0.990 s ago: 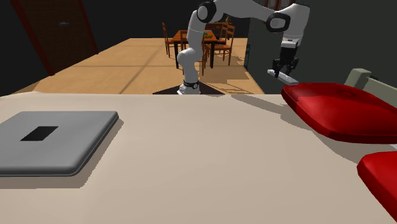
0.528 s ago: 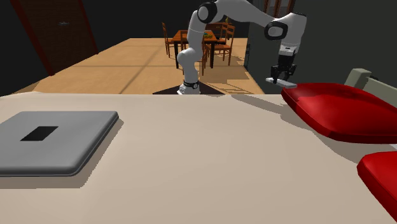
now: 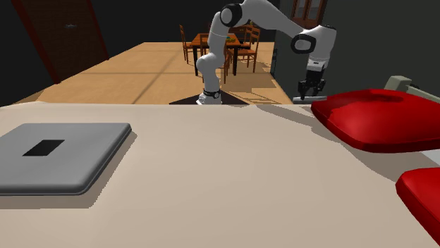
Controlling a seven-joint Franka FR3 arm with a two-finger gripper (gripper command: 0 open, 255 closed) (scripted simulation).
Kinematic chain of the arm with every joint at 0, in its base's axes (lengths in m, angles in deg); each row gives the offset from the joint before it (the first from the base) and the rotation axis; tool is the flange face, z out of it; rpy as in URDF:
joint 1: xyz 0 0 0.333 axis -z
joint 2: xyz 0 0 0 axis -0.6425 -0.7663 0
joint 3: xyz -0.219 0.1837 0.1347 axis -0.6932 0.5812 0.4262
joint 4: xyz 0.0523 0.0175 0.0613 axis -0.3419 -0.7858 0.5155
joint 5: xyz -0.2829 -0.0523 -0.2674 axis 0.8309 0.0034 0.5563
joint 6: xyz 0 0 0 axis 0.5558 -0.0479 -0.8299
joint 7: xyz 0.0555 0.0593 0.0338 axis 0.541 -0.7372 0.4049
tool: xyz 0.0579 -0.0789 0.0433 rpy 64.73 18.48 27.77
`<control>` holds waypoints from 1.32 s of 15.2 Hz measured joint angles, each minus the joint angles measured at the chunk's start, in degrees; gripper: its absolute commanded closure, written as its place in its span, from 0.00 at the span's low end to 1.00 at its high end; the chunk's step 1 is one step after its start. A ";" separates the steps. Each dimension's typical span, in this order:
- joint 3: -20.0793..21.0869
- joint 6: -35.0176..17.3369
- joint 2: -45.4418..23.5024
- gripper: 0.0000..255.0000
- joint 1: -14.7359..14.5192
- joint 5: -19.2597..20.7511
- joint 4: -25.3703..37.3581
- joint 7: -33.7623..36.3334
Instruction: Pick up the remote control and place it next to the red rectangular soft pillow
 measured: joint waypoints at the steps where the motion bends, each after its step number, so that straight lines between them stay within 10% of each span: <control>1: 0.01 -0.83 -0.07 1.00 -0.02 -0.02 -0.76 0.00; 15: 0.00 -6.21 -2.78 1.00 0.10 -0.27 -2.89 -0.26; 16: -0.01 -6.17 -2.84 0.00 0.10 -0.28 -2.82 -0.25; 20: 0.06 -6.13 -3.22 0.00 0.05 -0.30 -2.88 -0.28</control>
